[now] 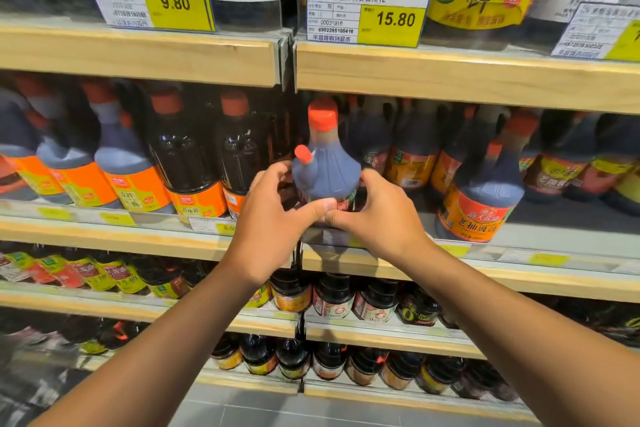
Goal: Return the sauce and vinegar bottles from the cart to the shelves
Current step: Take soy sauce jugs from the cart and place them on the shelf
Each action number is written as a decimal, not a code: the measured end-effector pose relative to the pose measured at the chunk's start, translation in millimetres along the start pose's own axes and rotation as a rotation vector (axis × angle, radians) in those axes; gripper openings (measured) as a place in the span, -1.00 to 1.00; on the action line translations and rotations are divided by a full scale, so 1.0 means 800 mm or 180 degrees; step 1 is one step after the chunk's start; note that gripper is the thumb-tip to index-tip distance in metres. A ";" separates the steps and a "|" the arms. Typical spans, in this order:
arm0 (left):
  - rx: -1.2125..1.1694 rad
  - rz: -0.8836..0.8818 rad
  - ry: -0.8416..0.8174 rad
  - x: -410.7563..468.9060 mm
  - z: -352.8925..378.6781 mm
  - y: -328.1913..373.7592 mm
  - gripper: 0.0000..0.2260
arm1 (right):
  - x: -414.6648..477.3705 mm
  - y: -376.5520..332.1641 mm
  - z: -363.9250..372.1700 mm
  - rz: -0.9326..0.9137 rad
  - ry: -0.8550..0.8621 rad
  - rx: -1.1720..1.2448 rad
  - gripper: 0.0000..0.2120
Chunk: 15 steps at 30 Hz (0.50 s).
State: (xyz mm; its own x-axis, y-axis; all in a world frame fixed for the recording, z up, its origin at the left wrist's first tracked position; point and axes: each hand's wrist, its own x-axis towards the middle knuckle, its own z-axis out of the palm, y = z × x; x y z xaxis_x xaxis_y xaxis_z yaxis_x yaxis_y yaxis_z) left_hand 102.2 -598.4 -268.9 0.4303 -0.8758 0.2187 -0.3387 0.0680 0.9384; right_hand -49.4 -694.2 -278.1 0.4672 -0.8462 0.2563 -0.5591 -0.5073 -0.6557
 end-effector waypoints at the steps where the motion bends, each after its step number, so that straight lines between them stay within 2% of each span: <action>1: -0.0083 -0.0062 0.0019 0.000 0.000 -0.004 -0.49 | 0.002 0.002 0.004 0.0037 -0.0023 -0.0066 -0.39; 4: -0.0263 -0.0252 -0.0055 0.004 -0.003 -0.009 -0.56 | 0.011 0.006 0.017 0.0292 -0.0042 -0.0054 -0.32; 9: -0.0131 -0.0434 -0.0426 0.016 -0.010 -0.019 -0.40 | 0.022 0.011 0.036 0.0585 -0.0036 0.0010 -0.27; 13: -0.0175 -0.0507 -0.0433 0.017 -0.008 -0.023 -0.36 | 0.028 0.012 0.041 0.0534 -0.0209 0.0142 -0.23; 15: -0.0219 -0.0524 -0.0435 0.016 -0.006 -0.024 -0.36 | 0.030 0.011 0.039 0.0482 -0.0307 0.0180 -0.29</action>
State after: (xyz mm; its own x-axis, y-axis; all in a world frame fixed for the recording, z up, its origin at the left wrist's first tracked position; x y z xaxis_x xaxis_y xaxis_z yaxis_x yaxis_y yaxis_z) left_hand 118.2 -608.4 -283.2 0.3561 -0.9340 0.0274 -0.2133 -0.0527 0.9756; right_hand -22.1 -714.2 -299.8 0.4456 -0.8913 0.0842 -0.5899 -0.3631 -0.7213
